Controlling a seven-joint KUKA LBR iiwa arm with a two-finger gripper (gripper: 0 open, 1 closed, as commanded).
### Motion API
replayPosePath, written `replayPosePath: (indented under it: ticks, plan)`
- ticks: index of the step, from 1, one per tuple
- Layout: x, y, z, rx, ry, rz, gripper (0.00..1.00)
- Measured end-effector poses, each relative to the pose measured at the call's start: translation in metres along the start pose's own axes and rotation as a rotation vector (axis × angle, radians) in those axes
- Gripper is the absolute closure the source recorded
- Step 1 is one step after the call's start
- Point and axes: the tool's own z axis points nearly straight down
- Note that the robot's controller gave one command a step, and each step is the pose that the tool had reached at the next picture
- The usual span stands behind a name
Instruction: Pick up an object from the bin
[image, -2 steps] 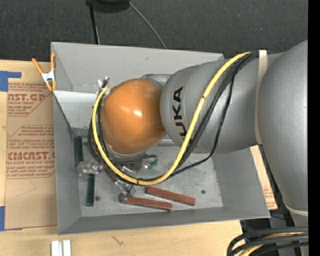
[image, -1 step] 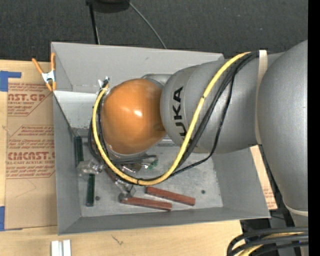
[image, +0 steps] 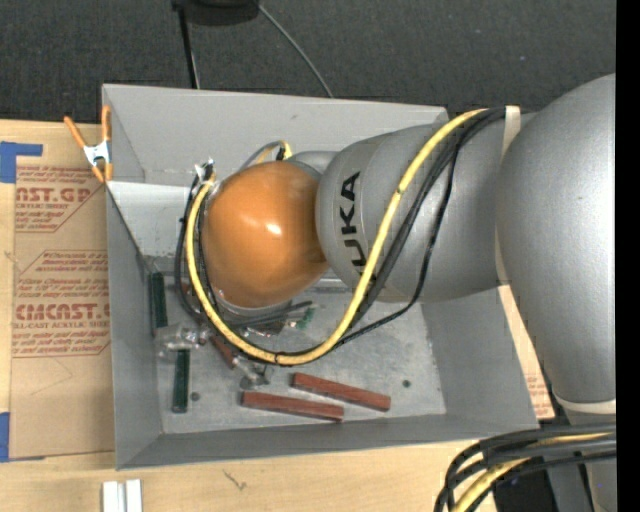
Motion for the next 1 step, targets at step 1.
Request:
replayPosePath:
  ticks: [1]
  plan:
    - [-0.0059, -0.0079, 0.0781, -0.004, 0.004, -0.212, 0.00]
